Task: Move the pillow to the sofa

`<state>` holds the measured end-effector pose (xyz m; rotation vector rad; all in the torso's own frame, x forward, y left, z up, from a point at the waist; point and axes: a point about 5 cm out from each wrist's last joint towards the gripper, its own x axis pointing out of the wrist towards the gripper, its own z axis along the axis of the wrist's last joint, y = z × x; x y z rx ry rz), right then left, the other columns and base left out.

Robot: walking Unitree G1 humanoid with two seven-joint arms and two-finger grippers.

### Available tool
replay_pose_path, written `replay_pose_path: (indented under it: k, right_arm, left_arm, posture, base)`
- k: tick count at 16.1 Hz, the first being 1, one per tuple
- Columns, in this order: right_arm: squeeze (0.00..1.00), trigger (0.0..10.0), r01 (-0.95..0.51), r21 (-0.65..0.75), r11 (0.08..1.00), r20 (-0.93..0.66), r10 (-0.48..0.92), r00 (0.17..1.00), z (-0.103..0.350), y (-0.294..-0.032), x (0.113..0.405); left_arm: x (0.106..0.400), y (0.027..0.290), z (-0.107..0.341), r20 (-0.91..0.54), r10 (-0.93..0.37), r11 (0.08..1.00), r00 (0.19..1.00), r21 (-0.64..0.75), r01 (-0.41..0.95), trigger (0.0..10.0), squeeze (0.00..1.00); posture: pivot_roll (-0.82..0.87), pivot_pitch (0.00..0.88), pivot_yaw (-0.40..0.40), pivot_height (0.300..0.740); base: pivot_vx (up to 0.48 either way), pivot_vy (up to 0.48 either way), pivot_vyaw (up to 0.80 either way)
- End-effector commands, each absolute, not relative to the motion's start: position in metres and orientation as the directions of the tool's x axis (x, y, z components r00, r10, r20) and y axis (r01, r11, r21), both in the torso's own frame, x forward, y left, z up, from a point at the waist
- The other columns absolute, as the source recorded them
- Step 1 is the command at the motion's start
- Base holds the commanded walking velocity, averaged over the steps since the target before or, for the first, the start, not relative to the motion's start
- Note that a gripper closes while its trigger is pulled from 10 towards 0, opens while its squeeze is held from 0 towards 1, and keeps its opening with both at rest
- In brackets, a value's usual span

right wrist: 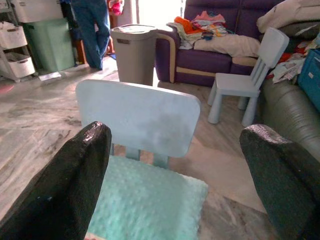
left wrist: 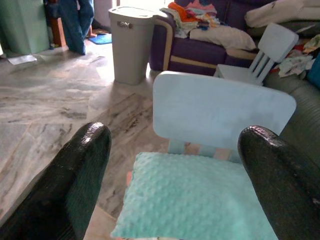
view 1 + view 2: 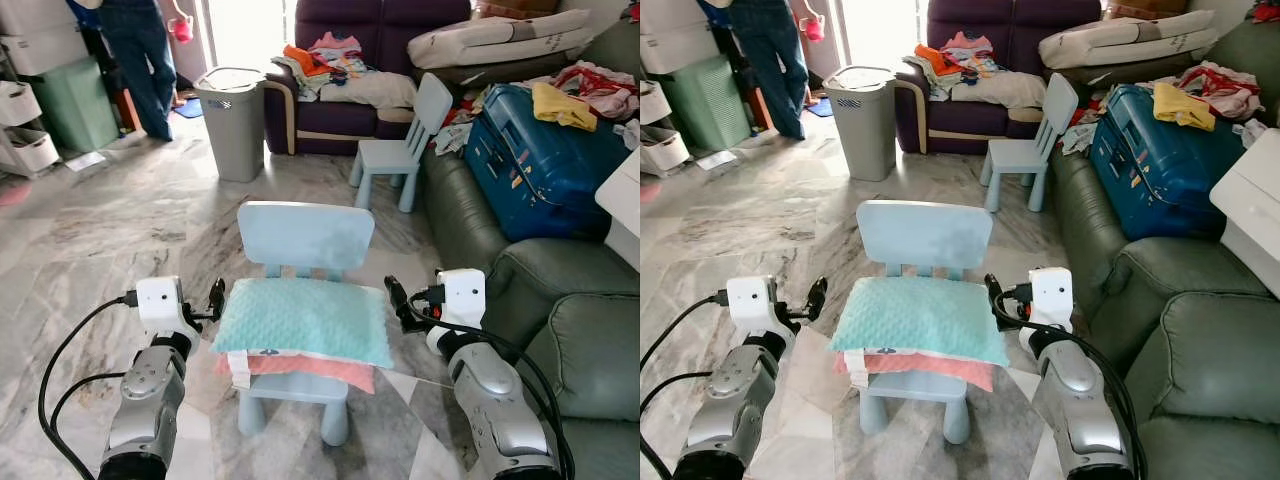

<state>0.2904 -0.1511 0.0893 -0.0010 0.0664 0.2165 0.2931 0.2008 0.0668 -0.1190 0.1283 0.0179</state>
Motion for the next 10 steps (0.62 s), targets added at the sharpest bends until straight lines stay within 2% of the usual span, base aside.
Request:
replay_pose_path:
  k: [1, 9, 10]
  right_arm:
    - [0.00, 10.0, -0.207, 0.002, 0.978, -0.045, 0.207, 0.977, 0.0952, -0.1526, 0.2909]
    - [0.00, 10.0, -0.209, -0.002, 0.978, -0.047, 0.209, 0.977, 0.0947, -0.1525, 0.2904]
    - [0.00, 10.0, -0.209, -0.002, 0.978, -0.048, 0.208, 0.977, 0.0947, -0.1529, 0.2897]
  left_arm:
    - [0.2955, 0.2039, 0.0736, -0.109, 0.011, 0.993, 0.994, -0.112, -0.024, 10.0, 0.00]
    - [0.2940, 0.2047, 0.0701, -0.129, 0.001, 0.994, 0.992, -0.110, -0.015, 10.0, 0.00]
    - [0.2930, 0.2039, 0.0695, -0.130, 0.012, 0.993, 0.991, -0.116, -0.028, 10.0, 0.00]
  posture:
    - [0.01, 0.016, 0.008, 0.740]
    - [0.01, 0.014, 0.008, 0.740]
    - [0.01, 0.015, 0.007, 0.740]
  base:
    - [0.412, 0.247, 0.00]
    - [0.405, 0.257, 0.00]
    - [0.000, 0.000, 0.00]
